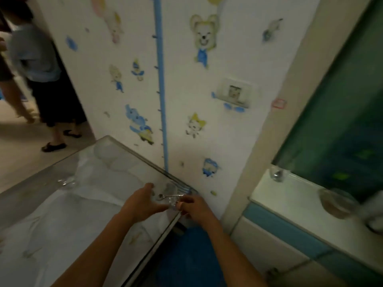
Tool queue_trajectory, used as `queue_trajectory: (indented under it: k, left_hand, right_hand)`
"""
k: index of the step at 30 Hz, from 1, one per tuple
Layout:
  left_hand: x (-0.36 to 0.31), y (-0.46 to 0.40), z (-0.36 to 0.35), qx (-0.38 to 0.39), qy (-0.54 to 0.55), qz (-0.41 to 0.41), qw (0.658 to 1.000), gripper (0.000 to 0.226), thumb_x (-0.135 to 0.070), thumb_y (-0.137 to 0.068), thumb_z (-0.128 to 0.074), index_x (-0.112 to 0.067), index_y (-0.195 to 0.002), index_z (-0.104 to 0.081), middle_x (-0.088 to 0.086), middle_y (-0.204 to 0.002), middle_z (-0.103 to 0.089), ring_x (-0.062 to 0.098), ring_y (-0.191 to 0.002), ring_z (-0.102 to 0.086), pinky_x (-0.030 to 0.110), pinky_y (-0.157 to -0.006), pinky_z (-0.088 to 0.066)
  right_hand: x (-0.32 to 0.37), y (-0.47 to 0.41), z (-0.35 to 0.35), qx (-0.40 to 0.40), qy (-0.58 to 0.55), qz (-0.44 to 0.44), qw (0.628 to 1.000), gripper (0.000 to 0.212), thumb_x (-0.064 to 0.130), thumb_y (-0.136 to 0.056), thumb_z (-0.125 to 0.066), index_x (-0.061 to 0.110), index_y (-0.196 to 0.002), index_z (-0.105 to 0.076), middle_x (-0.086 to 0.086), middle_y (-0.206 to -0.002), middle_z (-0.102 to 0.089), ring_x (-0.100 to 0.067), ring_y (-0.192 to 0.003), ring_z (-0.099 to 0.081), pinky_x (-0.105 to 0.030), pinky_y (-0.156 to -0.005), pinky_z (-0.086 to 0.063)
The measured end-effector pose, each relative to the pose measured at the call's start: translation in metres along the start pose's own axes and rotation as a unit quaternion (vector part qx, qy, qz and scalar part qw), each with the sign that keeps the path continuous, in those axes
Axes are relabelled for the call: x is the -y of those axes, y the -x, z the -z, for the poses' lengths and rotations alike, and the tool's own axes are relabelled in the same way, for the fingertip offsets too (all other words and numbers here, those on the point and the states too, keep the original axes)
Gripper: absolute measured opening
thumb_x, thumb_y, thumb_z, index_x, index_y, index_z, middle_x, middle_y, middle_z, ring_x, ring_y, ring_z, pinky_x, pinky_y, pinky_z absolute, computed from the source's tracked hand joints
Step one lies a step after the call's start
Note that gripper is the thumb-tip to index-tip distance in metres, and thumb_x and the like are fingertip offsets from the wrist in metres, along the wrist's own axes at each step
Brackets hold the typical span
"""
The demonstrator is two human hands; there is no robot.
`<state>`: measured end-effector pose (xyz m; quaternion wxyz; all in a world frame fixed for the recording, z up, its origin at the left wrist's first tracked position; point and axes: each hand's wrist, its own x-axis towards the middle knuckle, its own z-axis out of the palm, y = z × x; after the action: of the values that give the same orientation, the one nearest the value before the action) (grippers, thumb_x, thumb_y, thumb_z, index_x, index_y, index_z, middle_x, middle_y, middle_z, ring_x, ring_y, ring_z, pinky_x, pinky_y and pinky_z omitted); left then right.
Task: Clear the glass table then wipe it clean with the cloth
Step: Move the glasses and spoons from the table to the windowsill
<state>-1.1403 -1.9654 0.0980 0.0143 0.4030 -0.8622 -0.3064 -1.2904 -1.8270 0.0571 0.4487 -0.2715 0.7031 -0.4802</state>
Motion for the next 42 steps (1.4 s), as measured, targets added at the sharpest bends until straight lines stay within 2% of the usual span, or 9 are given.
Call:
queue_trajectory:
  k: [3,5,9,11,15,22,30,34,42]
  left_hand:
    - [-0.048,0.005,-0.015,0.032,0.001,-0.085,0.996,0.046,-0.036,-0.075,-0.084,-0.034,-0.109,-0.053,-0.035,-0.088,-0.063,-0.011,-0.087,-0.058,0.013,-0.073,-0.039]
    - [-0.069,0.007,-0.020,0.045,0.004,-0.124,0.991,0.038,-0.033,-0.074,-0.085,-0.036,-0.096,-0.054,-0.037,-0.068,-0.059,-0.013,-0.082,-0.060,0.013,-0.068,-0.043]
    - [-0.107,0.001,-0.054,0.086,-0.021,-0.172,0.981,0.081,-0.068,-0.059,-0.076,-0.019,-0.120,-0.055,0.000,-0.110,-0.069,0.020,-0.101,-0.066,0.032,-0.084,-0.052]
    - [-0.130,0.000,-0.074,0.115,-0.011,-0.205,0.972,0.096,-0.081,-0.052,-0.072,-0.020,-0.124,-0.053,-0.007,-0.103,-0.067,0.008,-0.090,-0.064,0.026,-0.076,-0.052]
    - [-0.181,0.009,-0.103,0.170,-0.006,-0.281,0.945,0.065,-0.067,-0.068,-0.076,-0.030,-0.115,-0.050,-0.024,-0.089,-0.049,-0.006,-0.077,-0.051,0.011,-0.064,-0.036]
    - [-0.253,-0.009,-0.182,0.187,-0.020,-0.326,0.926,0.097,-0.096,-0.046,-0.058,-0.034,-0.120,-0.056,-0.011,-0.111,-0.065,0.009,-0.094,-0.062,0.035,-0.084,-0.055]
    - [-0.338,-0.015,-0.230,0.171,-0.001,-0.297,0.939,0.051,-0.033,-0.072,-0.086,-0.029,-0.113,-0.056,-0.012,-0.106,-0.058,0.011,-0.097,-0.059,0.026,-0.092,-0.046]
    - [-0.359,-0.033,-0.253,0.157,-0.017,-0.246,0.956,0.083,-0.039,-0.075,-0.083,-0.007,-0.141,-0.045,0.009,-0.140,-0.054,0.024,-0.126,-0.053,0.022,-0.096,-0.037]
    - [-0.381,-0.081,-0.280,0.145,-0.012,-0.258,0.955,0.060,-0.036,-0.070,-0.084,-0.019,-0.121,-0.057,-0.010,-0.116,-0.060,0.012,-0.107,-0.059,0.026,-0.088,-0.045]
  right_hand:
    - [-0.009,0.033,0.035,-0.086,0.005,-0.002,0.996,0.013,0.013,-0.087,-0.064,0.016,-0.096,-0.073,0.007,-0.077,-0.069,-0.008,-0.071,-0.064,-0.016,-0.059,-0.050]
    - [-0.014,0.050,0.051,-0.113,0.006,-0.005,0.994,0.014,0.008,-0.087,-0.061,0.011,-0.091,-0.074,0.006,-0.073,-0.068,-0.009,-0.069,-0.062,-0.015,-0.059,-0.048]
    - [-0.025,0.097,0.083,-0.204,-0.017,-0.024,0.979,0.011,0.012,-0.087,-0.066,0.020,-0.086,-0.074,0.004,-0.069,-0.066,-0.009,-0.064,-0.059,-0.019,-0.058,-0.046]
    - [-0.034,0.119,0.101,-0.242,-0.037,-0.032,0.969,0.009,0.014,-0.086,-0.068,0.021,-0.085,-0.074,-0.001,-0.075,-0.067,-0.012,-0.067,-0.059,-0.024,-0.061,-0.047]
    - [-0.051,0.161,0.137,-0.309,-0.059,-0.052,0.948,0.012,0.011,-0.085,-0.066,0.022,-0.086,-0.073,-0.001,-0.076,-0.069,-0.016,-0.067,-0.059,-0.027,-0.063,-0.047]
    - [-0.081,0.198,0.208,-0.377,-0.073,-0.060,0.922,0.013,0.009,-0.085,-0.064,0.014,-0.091,-0.075,-0.002,-0.068,-0.064,-0.011,-0.055,-0.051,-0.026,-0.054,-0.043]
    - [-0.124,0.180,0.300,-0.393,-0.060,-0.045,0.917,0.010,0.022,-0.086,-0.069,0.019,-0.092,-0.076,-0.002,-0.065,-0.068,-0.009,-0.060,-0.059,-0.022,-0.060,-0.048]
    - [-0.136,0.160,0.327,-0.390,-0.031,-0.046,0.919,0.010,0.028,-0.088,-0.065,0.027,-0.090,-0.074,0.001,-0.070,-0.071,-0.010,-0.065,-0.063,-0.029,-0.071,-0.053]
    - [-0.144,0.118,0.359,-0.413,-0.101,-0.049,0.904,0.014,0.018,-0.090,-0.063,0.029,-0.086,-0.072,-0.005,-0.074,-0.073,-0.021,-0.069,-0.067,-0.035,-0.071,-0.056]
